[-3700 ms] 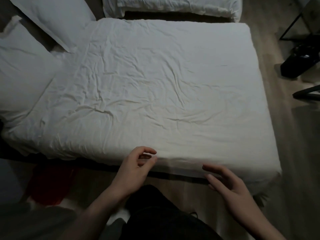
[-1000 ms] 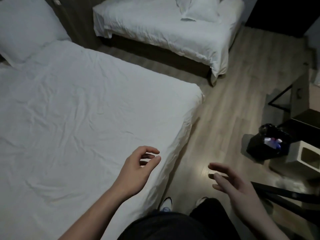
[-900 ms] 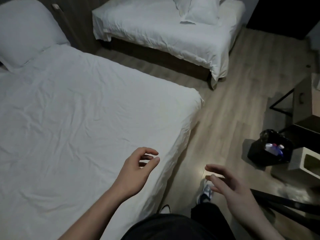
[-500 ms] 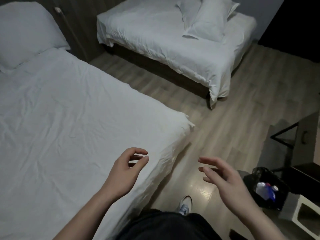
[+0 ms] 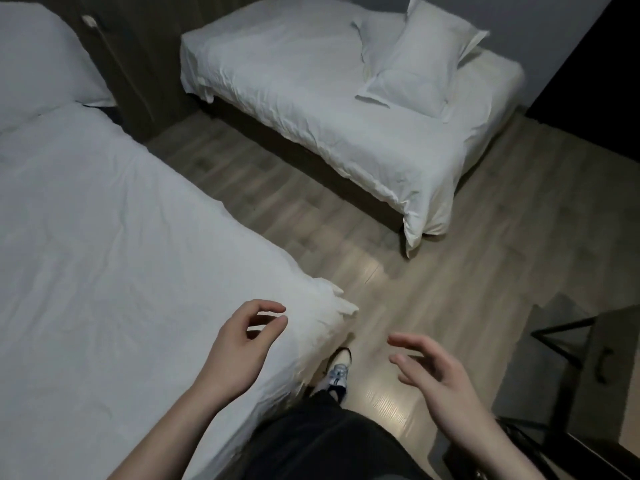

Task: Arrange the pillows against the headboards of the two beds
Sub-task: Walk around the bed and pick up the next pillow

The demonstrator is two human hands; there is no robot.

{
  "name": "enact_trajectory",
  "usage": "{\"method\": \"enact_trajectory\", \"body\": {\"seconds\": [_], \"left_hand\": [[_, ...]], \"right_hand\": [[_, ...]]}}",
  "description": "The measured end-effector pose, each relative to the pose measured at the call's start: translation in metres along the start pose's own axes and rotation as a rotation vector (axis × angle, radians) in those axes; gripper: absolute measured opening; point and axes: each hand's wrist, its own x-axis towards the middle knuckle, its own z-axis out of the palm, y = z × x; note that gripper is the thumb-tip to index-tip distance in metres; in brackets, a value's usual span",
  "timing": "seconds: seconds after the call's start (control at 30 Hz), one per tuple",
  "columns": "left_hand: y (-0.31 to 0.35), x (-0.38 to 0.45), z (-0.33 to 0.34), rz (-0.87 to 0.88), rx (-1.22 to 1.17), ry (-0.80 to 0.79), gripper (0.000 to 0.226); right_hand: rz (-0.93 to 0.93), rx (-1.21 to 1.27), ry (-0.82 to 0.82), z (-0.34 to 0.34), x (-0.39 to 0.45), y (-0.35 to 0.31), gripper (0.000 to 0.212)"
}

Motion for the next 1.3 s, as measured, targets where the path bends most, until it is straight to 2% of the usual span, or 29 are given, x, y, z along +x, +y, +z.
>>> {"method": "enact_trajectory", "body": {"seconds": [0.07,0.1,0.17,0.2,0.27,0.3,0.43,0.47,0.57,0.67,0.73,0.83,1.03,1.17,1.3], "left_hand": [[0.027,0.043,0.021,0.012,-0.007,-0.035,0.011],[0.042,0.064,0.033,0.025,-0.009,-0.057,0.011],[0.072,0.107,0.057,0.076,-0.011,-0.103,0.010],[0.087,0.127,0.068,0.103,-0.013,-0.115,0.009],[0.117,0.159,0.086,0.147,-0.009,-0.140,0.009],[0.130,0.173,0.095,0.169,-0.006,-0.151,0.009],[0.163,0.226,0.128,0.169,0.024,-0.151,0.009],[0.168,0.239,0.137,0.165,0.022,-0.138,0.009],[0.188,0.272,0.171,0.149,0.030,-0.087,0.009],[0.212,0.303,0.208,0.121,0.004,-0.035,0.009],[0.233,0.324,0.233,0.113,-0.006,0.008,0.012],[0.270,0.354,0.268,0.090,-0.040,0.096,0.012],[0.314,0.405,0.314,0.029,-0.076,0.220,0.011],[0.330,0.457,0.334,-0.038,-0.066,0.246,0.011],[0.356,0.541,0.354,-0.054,-0.029,0.204,0.010]], "right_hand": [[0.043,0.023,0.062,-0.022,0.021,-0.007,0.017],[0.056,0.030,0.088,-0.034,0.033,-0.012,0.027],[0.065,0.037,0.143,-0.060,0.063,-0.022,0.065],[0.054,0.039,0.157,-0.074,0.078,-0.026,0.067],[0.050,0.075,0.161,-0.098,0.106,-0.041,0.038],[0.040,0.103,0.177,-0.110,0.121,-0.051,0.030],[0.008,0.132,0.171,-0.152,0.191,-0.074,0.064],[-0.002,0.117,0.160,-0.163,0.209,-0.078,0.063],[0.001,0.135,0.092,-0.201,0.262,-0.089,0.025],[-0.006,0.122,0.043,-0.246,0.313,-0.093,0.041],[-0.022,0.103,0.011,-0.282,0.347,-0.103,0.019],[-0.042,0.036,-0.057,-0.337,0.402,-0.121,0.029],[-0.139,-0.070,-0.174,-0.408,0.511,-0.173,0.022],[-0.164,-0.085,-0.188,-0.435,0.579,-0.187,0.025],[-0.080,-0.109,-0.175,-0.461,0.642,-0.196,0.026]]}}
